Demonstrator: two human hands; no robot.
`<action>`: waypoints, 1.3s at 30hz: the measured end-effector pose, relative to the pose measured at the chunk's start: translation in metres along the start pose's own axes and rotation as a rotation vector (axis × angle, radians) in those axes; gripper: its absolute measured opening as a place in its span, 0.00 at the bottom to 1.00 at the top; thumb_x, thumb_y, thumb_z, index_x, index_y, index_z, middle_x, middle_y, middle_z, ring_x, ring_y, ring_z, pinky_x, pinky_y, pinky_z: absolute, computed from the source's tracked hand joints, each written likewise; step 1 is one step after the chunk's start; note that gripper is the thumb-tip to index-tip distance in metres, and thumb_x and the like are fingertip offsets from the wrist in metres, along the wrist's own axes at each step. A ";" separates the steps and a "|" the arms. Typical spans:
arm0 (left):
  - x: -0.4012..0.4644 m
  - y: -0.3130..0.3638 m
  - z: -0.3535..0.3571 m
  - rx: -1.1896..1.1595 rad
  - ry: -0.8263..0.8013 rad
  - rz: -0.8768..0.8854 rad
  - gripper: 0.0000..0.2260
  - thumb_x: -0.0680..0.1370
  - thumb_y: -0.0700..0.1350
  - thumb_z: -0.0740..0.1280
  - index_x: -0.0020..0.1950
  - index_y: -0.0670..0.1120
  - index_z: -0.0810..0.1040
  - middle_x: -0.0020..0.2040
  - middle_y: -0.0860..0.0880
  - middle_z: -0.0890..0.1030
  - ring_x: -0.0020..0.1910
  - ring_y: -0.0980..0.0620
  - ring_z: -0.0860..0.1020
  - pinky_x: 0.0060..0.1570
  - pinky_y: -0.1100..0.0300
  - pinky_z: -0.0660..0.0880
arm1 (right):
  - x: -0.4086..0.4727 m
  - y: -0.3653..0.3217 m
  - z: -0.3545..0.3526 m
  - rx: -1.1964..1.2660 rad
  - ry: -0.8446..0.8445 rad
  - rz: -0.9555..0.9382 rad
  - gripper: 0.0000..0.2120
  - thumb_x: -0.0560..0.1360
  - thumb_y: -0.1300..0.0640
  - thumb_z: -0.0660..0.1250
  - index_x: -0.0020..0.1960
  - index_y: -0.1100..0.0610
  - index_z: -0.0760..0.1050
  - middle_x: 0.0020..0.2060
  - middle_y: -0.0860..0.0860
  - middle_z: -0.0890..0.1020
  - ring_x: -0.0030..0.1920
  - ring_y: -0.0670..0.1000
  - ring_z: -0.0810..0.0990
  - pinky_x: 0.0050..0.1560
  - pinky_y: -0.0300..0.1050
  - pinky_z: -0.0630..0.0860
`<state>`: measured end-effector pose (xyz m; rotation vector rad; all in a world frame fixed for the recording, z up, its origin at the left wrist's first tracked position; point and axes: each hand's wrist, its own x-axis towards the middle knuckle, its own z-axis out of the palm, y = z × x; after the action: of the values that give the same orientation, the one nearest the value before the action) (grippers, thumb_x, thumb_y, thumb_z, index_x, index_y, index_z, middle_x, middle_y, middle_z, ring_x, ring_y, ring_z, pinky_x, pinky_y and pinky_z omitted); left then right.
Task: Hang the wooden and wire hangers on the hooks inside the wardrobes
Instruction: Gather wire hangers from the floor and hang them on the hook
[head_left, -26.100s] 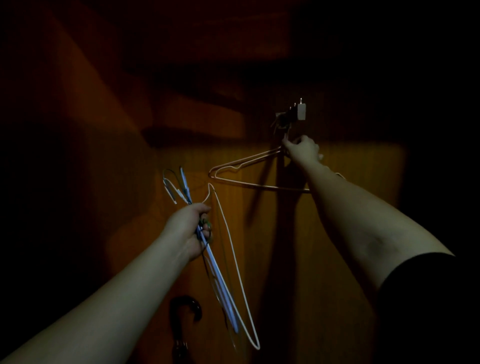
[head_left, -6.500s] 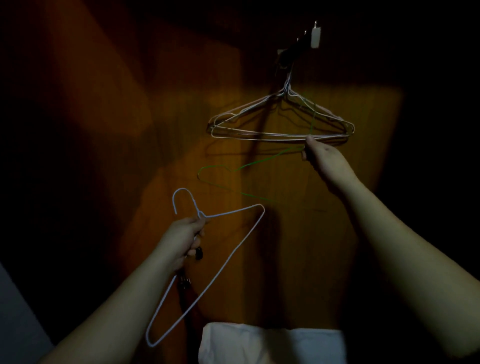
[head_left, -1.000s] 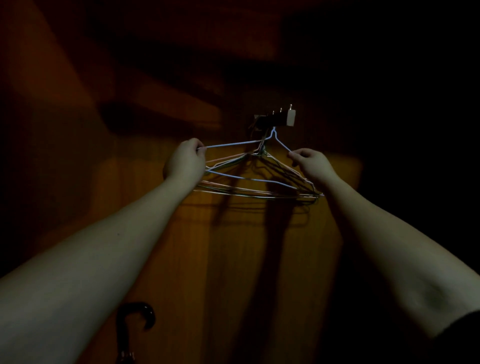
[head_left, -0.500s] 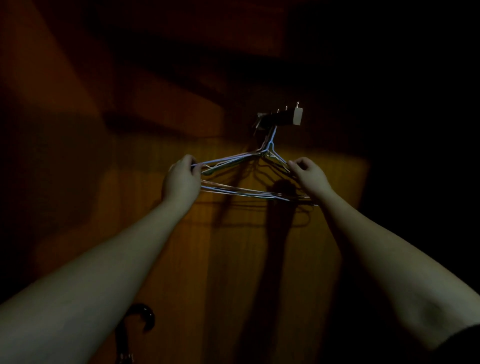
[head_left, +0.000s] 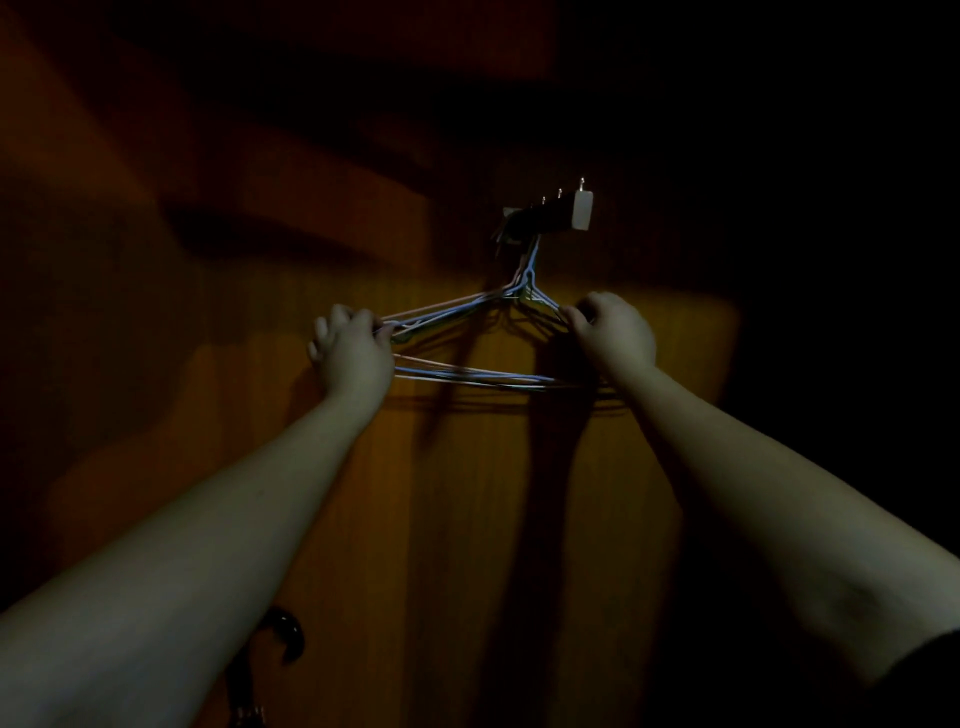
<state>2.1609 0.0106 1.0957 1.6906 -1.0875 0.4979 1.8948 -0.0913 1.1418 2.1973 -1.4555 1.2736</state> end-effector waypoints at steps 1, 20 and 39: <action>0.000 0.000 0.002 -0.004 0.003 0.000 0.12 0.81 0.49 0.63 0.54 0.42 0.79 0.61 0.42 0.74 0.63 0.40 0.67 0.60 0.47 0.63 | 0.000 0.000 0.000 -0.006 0.000 0.004 0.15 0.80 0.44 0.60 0.56 0.53 0.76 0.50 0.49 0.77 0.47 0.49 0.76 0.44 0.48 0.79; 0.020 0.003 0.016 0.296 -0.180 0.343 0.14 0.79 0.43 0.63 0.65 0.43 0.72 0.60 0.42 0.77 0.60 0.40 0.74 0.55 0.47 0.70 | -0.010 0.056 0.026 -0.020 -0.106 -0.152 0.27 0.77 0.54 0.67 0.73 0.53 0.63 0.68 0.53 0.70 0.68 0.54 0.68 0.64 0.53 0.71; 0.006 0.015 0.020 0.109 -0.086 0.385 0.13 0.83 0.45 0.59 0.62 0.38 0.74 0.59 0.39 0.76 0.57 0.38 0.74 0.57 0.47 0.68 | -0.014 0.048 0.032 -0.065 0.071 -0.173 0.23 0.81 0.45 0.57 0.72 0.56 0.67 0.63 0.57 0.73 0.62 0.58 0.70 0.58 0.53 0.68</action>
<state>2.1479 -0.0112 1.0997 1.6111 -1.4829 0.7446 1.8699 -0.1243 1.0994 2.1593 -1.2328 1.2164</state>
